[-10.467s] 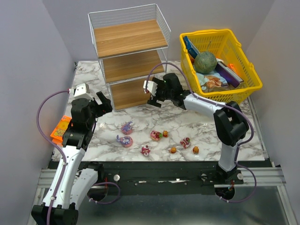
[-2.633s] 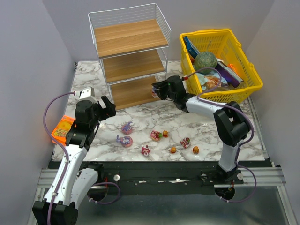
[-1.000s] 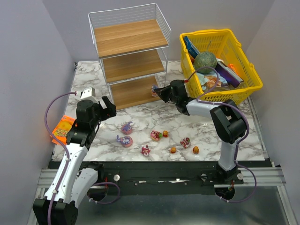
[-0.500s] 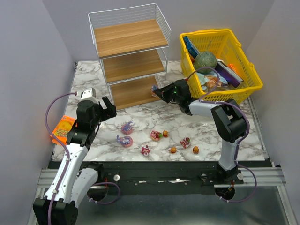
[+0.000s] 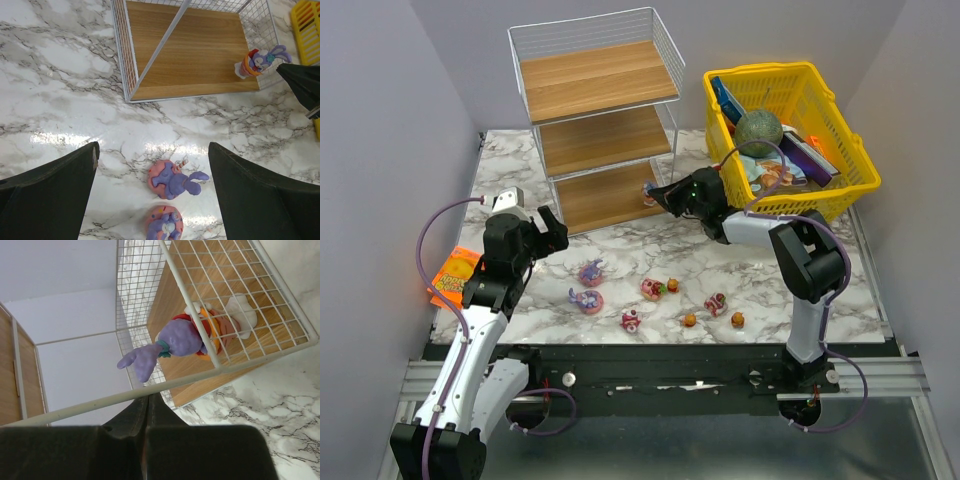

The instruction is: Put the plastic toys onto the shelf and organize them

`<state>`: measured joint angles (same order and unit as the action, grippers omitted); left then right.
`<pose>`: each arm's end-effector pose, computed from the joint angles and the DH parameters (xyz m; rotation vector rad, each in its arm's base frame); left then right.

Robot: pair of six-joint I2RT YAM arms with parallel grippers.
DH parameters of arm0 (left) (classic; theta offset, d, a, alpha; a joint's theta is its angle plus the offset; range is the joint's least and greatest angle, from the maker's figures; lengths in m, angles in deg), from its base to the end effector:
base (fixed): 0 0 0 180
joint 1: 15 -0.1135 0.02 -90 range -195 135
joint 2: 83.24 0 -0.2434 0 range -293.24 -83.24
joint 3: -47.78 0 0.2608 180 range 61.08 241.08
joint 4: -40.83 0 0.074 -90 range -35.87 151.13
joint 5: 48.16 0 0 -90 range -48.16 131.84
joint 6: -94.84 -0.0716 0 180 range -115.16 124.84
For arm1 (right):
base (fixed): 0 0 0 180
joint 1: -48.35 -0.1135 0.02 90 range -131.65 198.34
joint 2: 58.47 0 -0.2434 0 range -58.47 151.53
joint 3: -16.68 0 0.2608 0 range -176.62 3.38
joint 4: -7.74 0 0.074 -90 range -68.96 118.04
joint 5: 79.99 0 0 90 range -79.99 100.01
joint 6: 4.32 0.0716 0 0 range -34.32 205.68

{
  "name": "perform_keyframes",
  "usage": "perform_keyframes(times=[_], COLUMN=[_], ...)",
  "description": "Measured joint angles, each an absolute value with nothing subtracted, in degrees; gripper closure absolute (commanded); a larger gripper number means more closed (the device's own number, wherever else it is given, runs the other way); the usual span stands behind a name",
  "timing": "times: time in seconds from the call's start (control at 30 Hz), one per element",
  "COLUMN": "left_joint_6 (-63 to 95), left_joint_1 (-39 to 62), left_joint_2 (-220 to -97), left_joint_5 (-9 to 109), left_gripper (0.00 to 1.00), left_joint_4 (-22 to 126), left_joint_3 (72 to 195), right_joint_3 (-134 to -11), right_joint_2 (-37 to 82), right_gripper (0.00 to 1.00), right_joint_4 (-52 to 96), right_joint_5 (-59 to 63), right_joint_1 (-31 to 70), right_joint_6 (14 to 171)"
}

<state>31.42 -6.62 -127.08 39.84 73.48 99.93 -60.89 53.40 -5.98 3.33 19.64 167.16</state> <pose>0.2330 -0.0318 0.2598 -0.3408 1.9841 -0.3566 0.4012 0.2292 0.1414 0.8954 2.0046 1.3195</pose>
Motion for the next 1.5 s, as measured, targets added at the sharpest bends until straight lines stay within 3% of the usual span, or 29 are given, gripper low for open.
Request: perform_keyframes(times=[1.0,1.33,1.5], left_joint_6=[31.4,31.4,31.5], left_joint_1=[-6.6,-6.6,-6.6], left_joint_2=[-128.2,-128.1,-126.9], left_joint_5=[39.8,39.8,39.8], left_gripper=[0.01,0.01,0.01], left_joint_4=[73.5,73.2,73.2], left_joint_3=[99.9,99.6,99.4], right_joint_3=[-56.2,-50.4,-45.4], right_joint_2=[55.3,52.1,47.5], right_gripper=[0.93,0.8,0.56], right_joint_4=[-17.0,-16.6,-15.2], right_joint_5=[5.4,1.7,-0.9], right_joint_1=[21.4,21.8,21.1], right_joint_6=[172.8,164.8,159.8])
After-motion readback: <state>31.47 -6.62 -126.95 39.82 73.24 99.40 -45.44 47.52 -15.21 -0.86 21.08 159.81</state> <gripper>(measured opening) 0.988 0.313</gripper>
